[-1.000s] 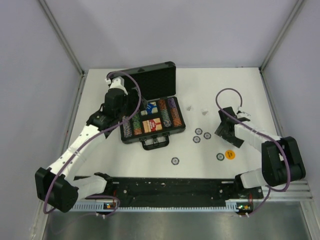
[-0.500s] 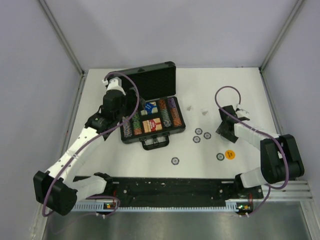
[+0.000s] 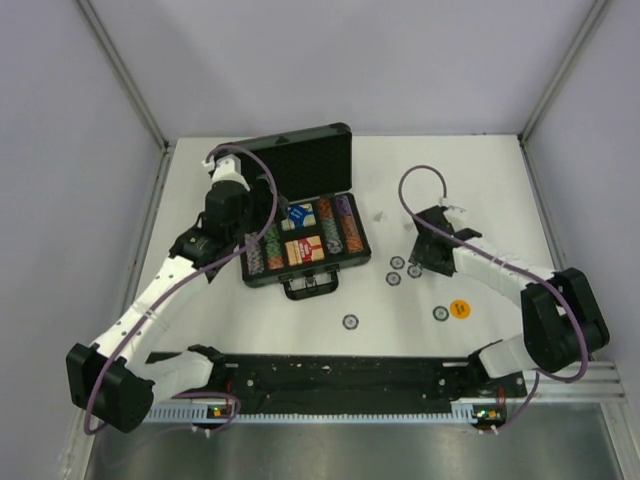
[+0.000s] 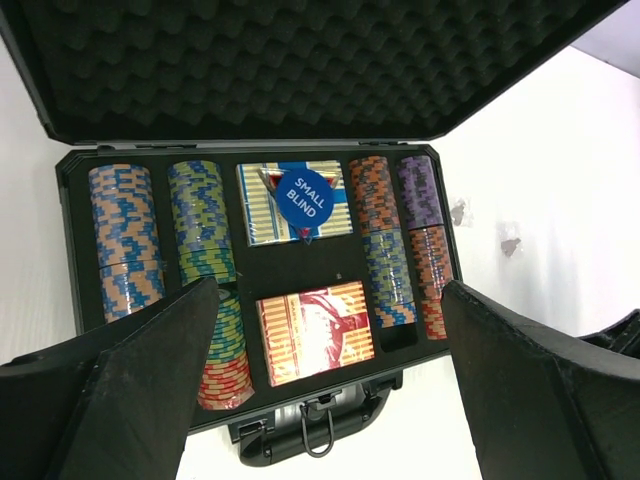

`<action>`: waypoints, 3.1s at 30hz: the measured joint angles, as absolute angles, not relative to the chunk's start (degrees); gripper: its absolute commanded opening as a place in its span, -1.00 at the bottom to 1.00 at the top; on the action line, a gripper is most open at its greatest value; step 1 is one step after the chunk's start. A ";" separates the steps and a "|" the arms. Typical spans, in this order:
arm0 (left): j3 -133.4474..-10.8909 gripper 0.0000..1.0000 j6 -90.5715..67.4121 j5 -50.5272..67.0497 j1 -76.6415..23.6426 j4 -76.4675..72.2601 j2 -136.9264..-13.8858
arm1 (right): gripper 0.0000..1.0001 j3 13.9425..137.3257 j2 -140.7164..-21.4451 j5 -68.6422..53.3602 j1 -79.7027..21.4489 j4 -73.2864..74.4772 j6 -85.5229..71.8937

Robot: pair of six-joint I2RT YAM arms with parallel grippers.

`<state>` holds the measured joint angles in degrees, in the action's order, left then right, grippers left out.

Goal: Pack up texas hold em set

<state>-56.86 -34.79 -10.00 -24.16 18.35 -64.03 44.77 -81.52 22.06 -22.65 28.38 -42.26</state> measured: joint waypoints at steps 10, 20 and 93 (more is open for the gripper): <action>-56.10 0.96 -35.90 -18.31 -24.16 19.44 -60.10 | -0.11 58.85 -84.20 20.01 -38.94 22.06 -34.96; -55.59 0.95 -40.99 -32.62 -24.16 27.05 -54.61 | -0.09 72.75 -100.36 16.01 -51.18 15.77 -23.07; -53.08 0.91 -35.55 -12.58 -23.66 19.70 -58.87 | 0.69 38.13 -64.01 28.14 -26.41 47.70 -58.98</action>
<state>-53.08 -35.55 -12.58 -23.66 19.70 -58.87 38.13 -64.01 28.14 -26.41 47.70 -58.98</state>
